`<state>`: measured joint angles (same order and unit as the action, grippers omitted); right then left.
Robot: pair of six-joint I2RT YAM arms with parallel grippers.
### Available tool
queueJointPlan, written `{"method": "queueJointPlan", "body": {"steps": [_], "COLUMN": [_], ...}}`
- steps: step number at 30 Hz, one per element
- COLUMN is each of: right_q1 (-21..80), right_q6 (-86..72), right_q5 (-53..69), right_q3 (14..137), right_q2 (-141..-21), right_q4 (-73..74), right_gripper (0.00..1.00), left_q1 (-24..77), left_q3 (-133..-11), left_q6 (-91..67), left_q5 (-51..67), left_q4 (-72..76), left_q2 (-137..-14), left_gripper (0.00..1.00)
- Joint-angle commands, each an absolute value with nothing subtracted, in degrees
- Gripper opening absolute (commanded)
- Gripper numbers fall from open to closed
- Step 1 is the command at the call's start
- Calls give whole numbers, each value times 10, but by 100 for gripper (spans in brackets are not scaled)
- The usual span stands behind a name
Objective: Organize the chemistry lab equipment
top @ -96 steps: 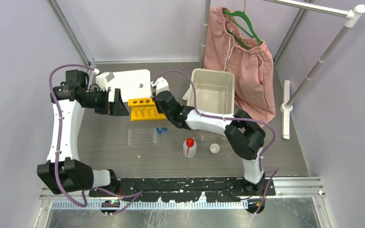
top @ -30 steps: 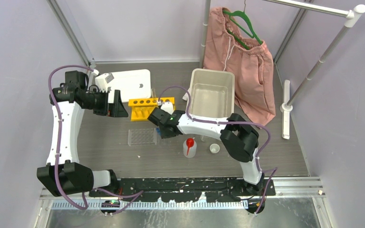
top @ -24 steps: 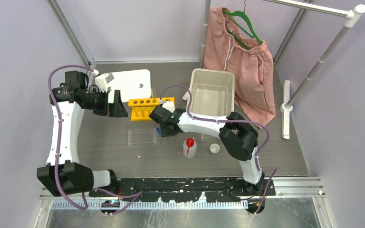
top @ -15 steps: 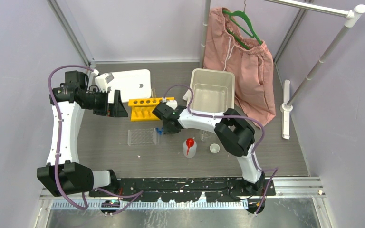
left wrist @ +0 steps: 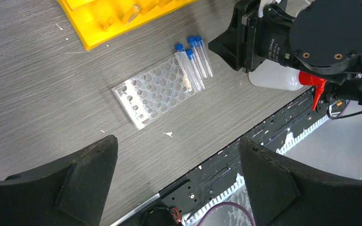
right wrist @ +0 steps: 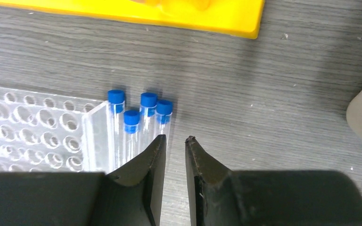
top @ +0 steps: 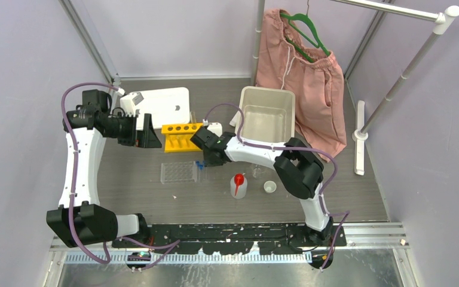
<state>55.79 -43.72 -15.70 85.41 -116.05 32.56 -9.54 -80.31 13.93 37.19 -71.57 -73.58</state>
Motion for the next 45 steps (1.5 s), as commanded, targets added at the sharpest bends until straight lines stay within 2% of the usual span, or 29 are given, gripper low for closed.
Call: {"method": "queueJointPlan", "body": {"steps": [1,18,26,30,32,38,45], "right_q1": [564,559,554,552,553,573,617], "right_q6": [-446,-445,-439,-423,-420,-425,-422], "right_q5": [-167,-148,-170,-191,-195,-157,-131], "right_q3": [869,869,870,886,897,936,999], "right_q2": [-1111,-1177,-1178,-1147,-1119,-1034,-1037], "right_q4": [308,300,316,334,343,303,180], "right_gripper": [28,30,23,5,1,1,1], "left_q1": [-99,-99,-99,-99,-99,-98,-99], "left_q3": [-803,-800,-798,-805,-807,-809,-805], "left_q6": [144,147,146,149,152,154,166], "left_q5": [390,384,388,392,399,458,514], "left_q4": [-711,-711,-710,-719,-723,-734,-755], "left_q2": [-722,-719,-719,-717,-713,-707,-703], "left_gripper": [100,100,100,100,100,100,95]}}
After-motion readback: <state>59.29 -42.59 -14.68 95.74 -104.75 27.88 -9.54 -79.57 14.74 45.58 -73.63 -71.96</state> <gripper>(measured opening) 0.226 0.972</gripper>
